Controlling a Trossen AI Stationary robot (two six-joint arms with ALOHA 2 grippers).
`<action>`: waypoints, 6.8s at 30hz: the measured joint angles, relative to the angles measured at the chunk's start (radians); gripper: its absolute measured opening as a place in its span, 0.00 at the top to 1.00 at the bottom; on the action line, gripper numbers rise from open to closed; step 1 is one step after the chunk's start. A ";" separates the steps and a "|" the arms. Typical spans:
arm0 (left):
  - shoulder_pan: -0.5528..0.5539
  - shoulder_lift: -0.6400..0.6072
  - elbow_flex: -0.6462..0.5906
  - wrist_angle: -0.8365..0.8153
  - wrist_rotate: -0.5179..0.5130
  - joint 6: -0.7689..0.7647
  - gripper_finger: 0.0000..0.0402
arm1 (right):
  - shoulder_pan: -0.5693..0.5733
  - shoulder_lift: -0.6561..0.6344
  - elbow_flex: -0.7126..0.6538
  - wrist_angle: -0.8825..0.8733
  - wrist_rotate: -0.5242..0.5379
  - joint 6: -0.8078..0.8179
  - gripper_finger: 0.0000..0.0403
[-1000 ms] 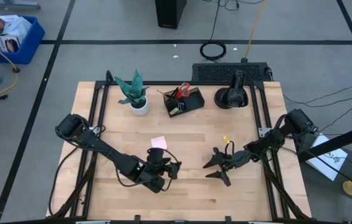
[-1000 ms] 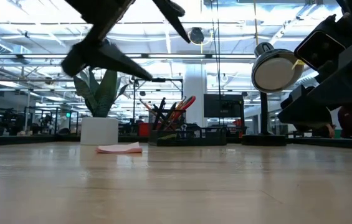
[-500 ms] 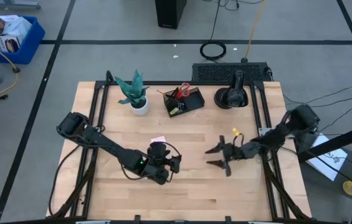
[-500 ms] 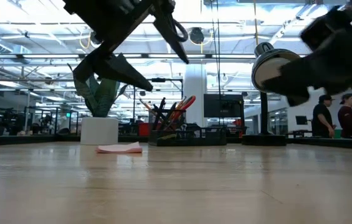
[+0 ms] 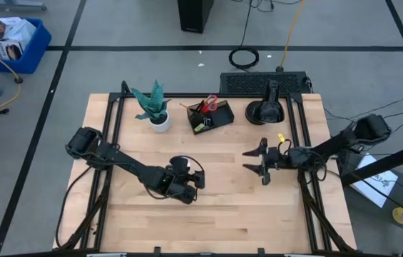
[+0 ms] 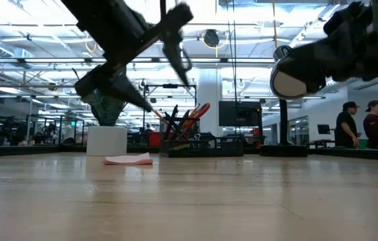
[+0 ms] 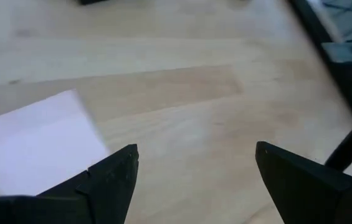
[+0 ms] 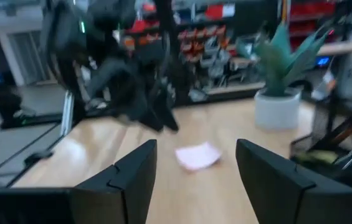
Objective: Pick and place office supplies into organizer
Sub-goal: Put the pink sticky notes into the black mesh desk organizer
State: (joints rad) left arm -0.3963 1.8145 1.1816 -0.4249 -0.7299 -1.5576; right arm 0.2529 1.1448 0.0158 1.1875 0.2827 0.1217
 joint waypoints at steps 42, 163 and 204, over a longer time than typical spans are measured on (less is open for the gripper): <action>0.009 0.000 0.000 -0.151 0.296 0.299 0.19 | -0.015 -0.575 -0.001 -0.545 0.001 0.121 0.48; 0.110 0.130 0.236 -0.552 0.377 1.110 1.00 | 0.013 -0.417 -0.002 -0.625 -0.029 0.469 0.48; 0.100 0.156 0.040 -0.286 0.392 1.013 0.50 | 0.076 0.099 0.006 -0.220 0.008 0.496 0.48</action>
State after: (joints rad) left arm -0.2966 1.9700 1.2217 -0.7111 -0.3384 -0.5444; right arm 0.3290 1.2442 0.0223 0.9670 0.2911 0.6173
